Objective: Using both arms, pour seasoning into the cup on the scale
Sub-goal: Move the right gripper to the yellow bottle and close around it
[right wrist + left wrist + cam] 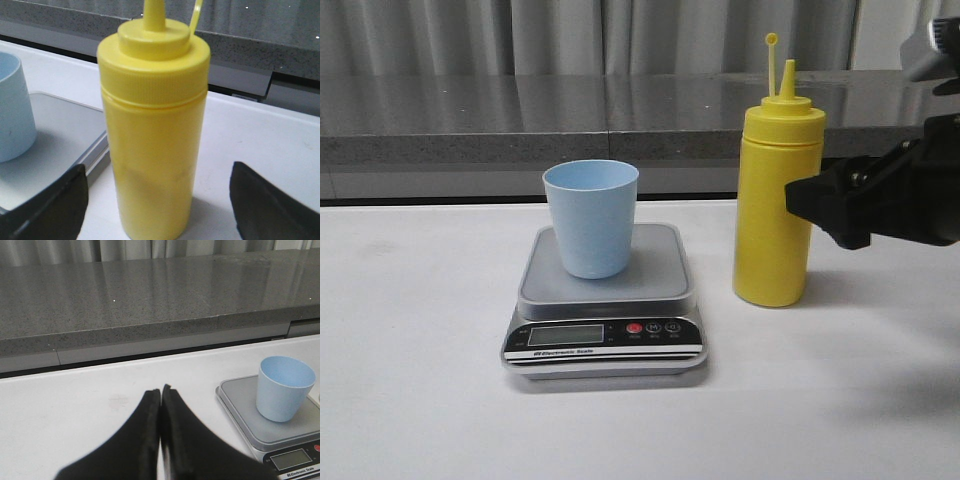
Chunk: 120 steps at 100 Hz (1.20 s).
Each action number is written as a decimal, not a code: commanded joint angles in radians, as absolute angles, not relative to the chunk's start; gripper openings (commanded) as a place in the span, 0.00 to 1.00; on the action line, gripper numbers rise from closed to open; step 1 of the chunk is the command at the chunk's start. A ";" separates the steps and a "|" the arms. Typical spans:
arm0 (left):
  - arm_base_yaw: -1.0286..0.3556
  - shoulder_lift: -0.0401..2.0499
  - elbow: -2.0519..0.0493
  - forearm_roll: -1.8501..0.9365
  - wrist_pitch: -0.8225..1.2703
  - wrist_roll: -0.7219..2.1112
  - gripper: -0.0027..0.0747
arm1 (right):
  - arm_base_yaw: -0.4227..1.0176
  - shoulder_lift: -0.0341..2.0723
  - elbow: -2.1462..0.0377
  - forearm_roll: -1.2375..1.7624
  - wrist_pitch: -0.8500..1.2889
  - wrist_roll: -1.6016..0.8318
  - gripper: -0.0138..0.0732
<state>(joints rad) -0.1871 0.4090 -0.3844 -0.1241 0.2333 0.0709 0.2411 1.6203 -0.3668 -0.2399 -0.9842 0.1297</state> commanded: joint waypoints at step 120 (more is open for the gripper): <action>-0.185 0.414 -0.413 -0.126 0.150 0.062 0.01 | 0.241 1.727 -0.533 -0.288 -1.069 0.162 0.83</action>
